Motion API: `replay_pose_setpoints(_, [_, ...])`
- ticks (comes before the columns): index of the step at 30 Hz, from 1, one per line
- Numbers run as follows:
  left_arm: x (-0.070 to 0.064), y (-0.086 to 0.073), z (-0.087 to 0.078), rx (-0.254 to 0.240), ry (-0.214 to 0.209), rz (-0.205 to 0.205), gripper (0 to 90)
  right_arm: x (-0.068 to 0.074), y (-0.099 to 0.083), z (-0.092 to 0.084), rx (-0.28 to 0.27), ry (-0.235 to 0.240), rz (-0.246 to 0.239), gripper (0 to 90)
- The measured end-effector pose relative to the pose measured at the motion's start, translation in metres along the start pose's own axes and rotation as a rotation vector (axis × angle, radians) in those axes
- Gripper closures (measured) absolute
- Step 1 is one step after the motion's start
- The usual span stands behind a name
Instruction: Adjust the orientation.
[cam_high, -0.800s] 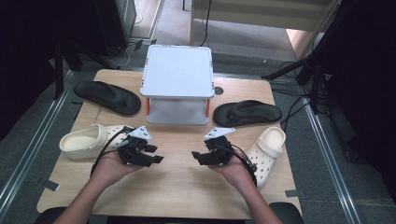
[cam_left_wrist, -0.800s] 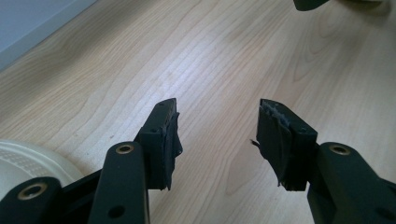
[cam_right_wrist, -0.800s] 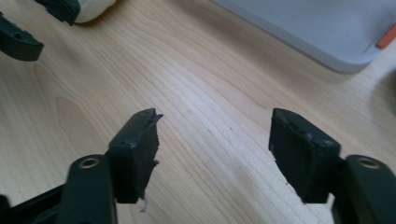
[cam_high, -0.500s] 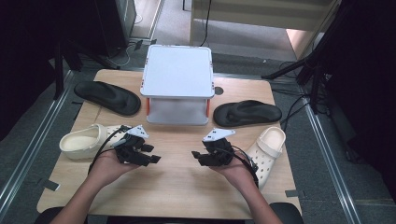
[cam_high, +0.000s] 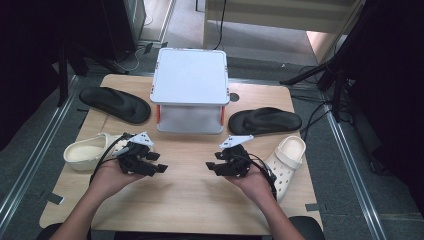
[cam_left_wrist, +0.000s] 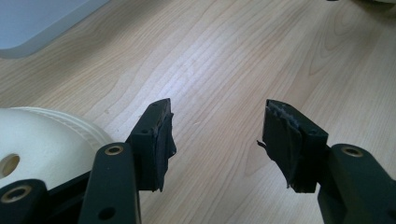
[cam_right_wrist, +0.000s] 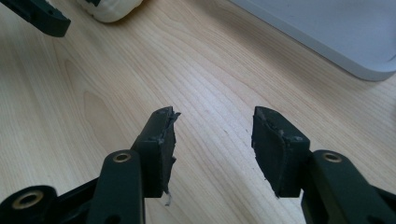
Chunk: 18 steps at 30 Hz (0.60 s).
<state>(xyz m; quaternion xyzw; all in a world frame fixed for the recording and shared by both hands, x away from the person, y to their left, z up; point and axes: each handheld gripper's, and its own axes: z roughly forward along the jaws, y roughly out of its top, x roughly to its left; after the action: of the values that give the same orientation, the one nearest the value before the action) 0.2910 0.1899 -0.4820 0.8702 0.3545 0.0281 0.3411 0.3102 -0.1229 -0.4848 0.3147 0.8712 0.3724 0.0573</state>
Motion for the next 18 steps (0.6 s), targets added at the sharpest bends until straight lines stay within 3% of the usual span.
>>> replay_pose_setpoints(2, [-0.001,0.000,0.000,0.000,0.000,0.000,43.0,0.001,0.000,0.001,0.002,-0.009,-0.027,49.7])
replay_pose_setpoints(6, [-0.001,-0.001,-0.001,-0.004,0.000,-0.006,42.6,0.001,0.002,-0.001,0.001,-0.016,-0.037,48.9])
replay_pose_setpoints(10, [-0.001,0.000,-0.003,-0.007,-0.002,0.009,46.2,0.000,0.003,-0.003,0.003,-0.020,-0.030,47.9])
replay_pose_setpoints(12, [0.000,0.001,-0.006,-0.003,-0.009,-0.004,47.6,0.000,0.003,-0.004,0.005,-0.021,-0.029,47.7])
replay_pose_setpoints(18, [0.003,0.000,-0.013,-0.003,0.004,0.000,45.4,0.000,0.004,-0.006,0.000,-0.018,-0.037,46.6])
